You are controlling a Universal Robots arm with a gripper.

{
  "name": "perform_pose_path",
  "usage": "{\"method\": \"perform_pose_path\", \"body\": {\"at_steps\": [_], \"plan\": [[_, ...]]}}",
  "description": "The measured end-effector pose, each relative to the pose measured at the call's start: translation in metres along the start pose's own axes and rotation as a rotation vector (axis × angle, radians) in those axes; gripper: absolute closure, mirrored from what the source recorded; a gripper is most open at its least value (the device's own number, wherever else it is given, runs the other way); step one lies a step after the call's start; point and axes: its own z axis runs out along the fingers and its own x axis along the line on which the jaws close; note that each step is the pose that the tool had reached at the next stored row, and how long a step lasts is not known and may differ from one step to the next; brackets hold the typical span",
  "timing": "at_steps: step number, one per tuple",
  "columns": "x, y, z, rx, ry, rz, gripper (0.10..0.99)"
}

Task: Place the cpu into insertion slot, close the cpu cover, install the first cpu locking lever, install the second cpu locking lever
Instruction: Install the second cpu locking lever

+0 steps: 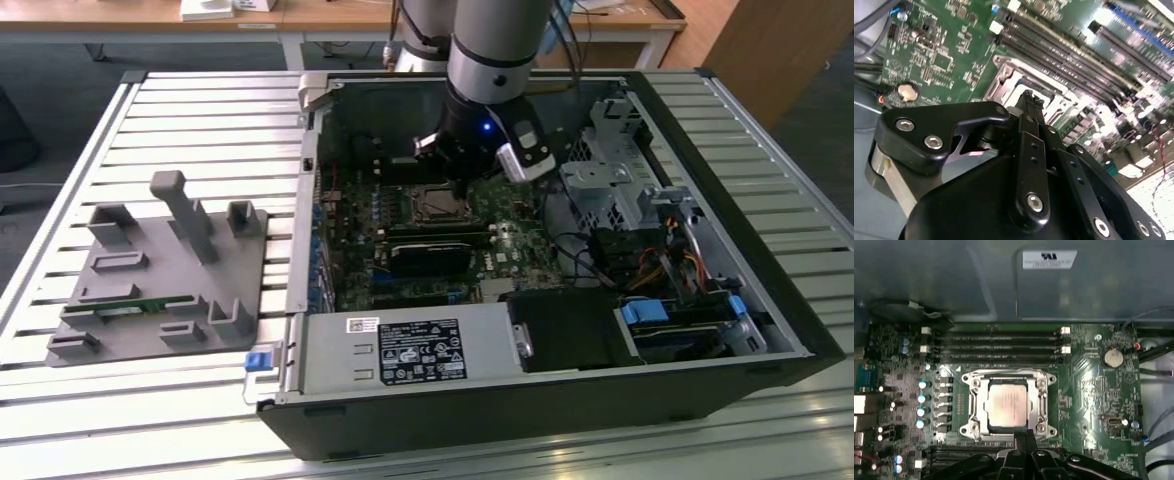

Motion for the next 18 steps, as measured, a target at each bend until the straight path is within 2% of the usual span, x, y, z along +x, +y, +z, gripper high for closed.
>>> {"method": "perform_pose_path", "body": {"at_steps": [7, 18], "plan": [[0.0026, -0.0175, 0.0014, -0.004, 0.0003, 0.0, 0.98], [0.0391, -0.0201, 0.0041, -0.004, 0.0004, 0.0, 0.98]]}}
